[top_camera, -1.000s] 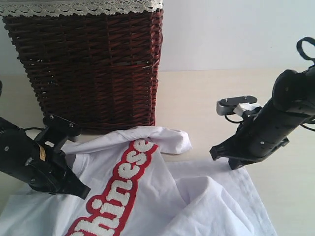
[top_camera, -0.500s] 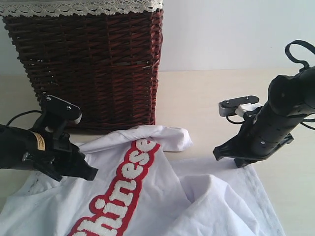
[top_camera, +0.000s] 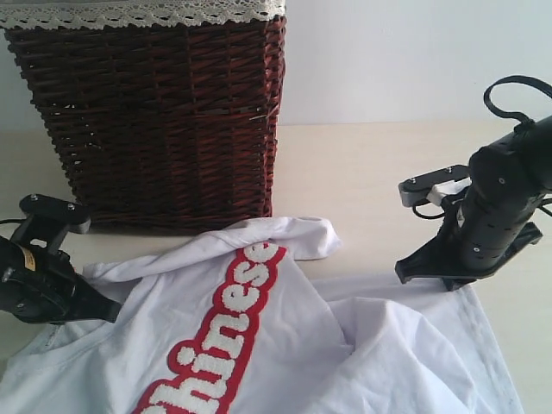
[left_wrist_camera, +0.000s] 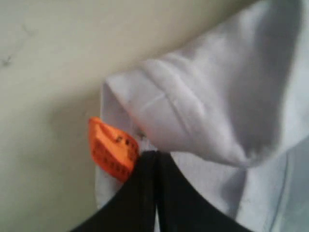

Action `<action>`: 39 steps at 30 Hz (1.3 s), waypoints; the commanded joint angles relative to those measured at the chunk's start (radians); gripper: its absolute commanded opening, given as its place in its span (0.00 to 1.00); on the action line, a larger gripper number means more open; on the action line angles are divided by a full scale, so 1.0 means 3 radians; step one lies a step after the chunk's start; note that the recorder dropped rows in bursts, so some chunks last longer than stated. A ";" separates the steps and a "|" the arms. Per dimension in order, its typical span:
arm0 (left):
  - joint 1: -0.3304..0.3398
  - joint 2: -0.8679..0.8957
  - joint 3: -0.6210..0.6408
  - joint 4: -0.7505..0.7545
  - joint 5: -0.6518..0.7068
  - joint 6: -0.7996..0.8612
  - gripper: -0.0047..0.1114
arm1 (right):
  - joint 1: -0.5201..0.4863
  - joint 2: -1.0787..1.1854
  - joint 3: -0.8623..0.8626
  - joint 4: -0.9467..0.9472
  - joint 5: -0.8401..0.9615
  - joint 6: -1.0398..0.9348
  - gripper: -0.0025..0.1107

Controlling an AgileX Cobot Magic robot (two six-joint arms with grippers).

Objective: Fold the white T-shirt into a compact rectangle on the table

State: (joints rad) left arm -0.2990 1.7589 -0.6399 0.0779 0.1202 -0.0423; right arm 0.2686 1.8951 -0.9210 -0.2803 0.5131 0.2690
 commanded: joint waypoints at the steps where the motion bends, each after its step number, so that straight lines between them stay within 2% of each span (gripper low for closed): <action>1: 0.0105 0.0004 0.0007 -0.0022 0.0098 -0.0044 0.04 | -0.0157 0.0062 0.0020 -0.0210 0.0128 0.0164 0.02; 16: 0.0109 -0.0006 0.0007 -0.0022 0.0282 -0.0060 0.04 | -0.0733 0.0062 0.0020 -0.0199 0.0113 0.0329 0.02; 24: 0.0102 -0.0287 0.0033 -0.0069 0.0345 -0.0072 0.04 | -0.0780 0.0048 0.0020 -0.0185 -0.0096 0.0329 0.02; 29: 0.0064 -0.0618 0.0188 -0.0147 0.0182 -0.0072 0.04 | -0.0780 -0.0138 -0.0076 0.0178 -0.0193 0.0044 0.02; 32: -0.0067 -0.0884 0.0261 -0.0169 0.0107 -0.0072 0.04 | -0.0780 -0.0294 -0.0143 0.0563 -0.0150 -0.0280 0.02; 35: -0.0406 -0.1134 0.0332 -0.0169 -0.0063 -0.0055 0.04 | -0.0780 -0.0454 -0.0143 0.1171 -0.0184 -0.0782 0.02; 39: -0.0916 -0.1202 0.0388 -0.0112 -0.0401 0.0020 0.04 | -0.0693 -0.0622 -0.0143 0.2335 -0.0028 -0.1864 0.02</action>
State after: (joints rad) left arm -0.4910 1.4081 -0.5362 0.0415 0.0695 -0.0499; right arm 0.0397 1.7397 -0.9584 0.2108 0.4749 -0.0841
